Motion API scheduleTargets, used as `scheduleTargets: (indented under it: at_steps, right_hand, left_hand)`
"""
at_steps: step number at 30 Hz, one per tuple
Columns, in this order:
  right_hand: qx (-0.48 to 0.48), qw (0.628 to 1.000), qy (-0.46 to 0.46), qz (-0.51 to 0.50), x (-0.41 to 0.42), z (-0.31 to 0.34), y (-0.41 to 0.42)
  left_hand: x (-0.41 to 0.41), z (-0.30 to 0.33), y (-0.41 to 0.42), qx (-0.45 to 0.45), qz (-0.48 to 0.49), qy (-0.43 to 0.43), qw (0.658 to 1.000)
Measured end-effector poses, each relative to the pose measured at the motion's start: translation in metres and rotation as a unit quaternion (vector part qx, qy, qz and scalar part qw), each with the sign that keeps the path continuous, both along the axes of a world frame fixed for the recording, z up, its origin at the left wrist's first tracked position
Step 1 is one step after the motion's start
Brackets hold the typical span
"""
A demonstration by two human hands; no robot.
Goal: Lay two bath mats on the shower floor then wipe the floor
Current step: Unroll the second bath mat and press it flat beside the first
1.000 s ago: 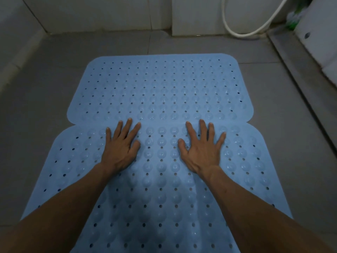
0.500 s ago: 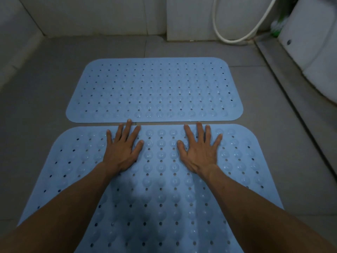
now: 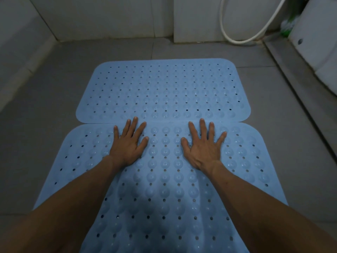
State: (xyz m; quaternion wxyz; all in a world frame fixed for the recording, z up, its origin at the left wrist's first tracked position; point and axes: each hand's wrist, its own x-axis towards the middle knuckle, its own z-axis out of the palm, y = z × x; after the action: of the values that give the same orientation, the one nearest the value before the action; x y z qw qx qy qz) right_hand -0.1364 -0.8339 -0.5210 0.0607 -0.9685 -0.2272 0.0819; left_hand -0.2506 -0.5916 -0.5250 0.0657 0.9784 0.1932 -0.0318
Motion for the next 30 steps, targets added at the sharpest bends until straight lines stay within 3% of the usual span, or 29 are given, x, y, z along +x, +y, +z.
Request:
scheduleTargets:
  at_steps: [11, 17, 21, 26, 30]
  right_hand:
    - [-0.019, 1.0, 0.021, -0.01, 0.0, 0.008, 0.002]
    - [-0.051, 0.999, -0.012, -0.011, -0.009, 0.019, 0.02]
    - [-0.008, 0.999, -0.045, 0.018, -0.039, 0.024, 0.061]
    - [0.047, 0.995, -0.014, 0.082, -0.082, 0.027, 0.134]
    - [0.062, 0.994, 0.008, 0.095, -0.101, 0.019, 0.183]
  left_hand:
    - [0.001, 0.002, -0.001, -0.007, -0.002, 0.005, 1.0]
    - [-0.014, 0.015, 0.022, -0.115, -0.033, -0.006, 0.993]
    - [-0.056, 0.018, 0.058, -0.05, -0.02, -0.03, 0.998]
    - [-0.092, 0.019, 0.099, -0.047, 0.022, -0.012, 0.999]
    - [-0.082, 0.01, 0.107, -0.056, 0.041, -0.047, 0.996]
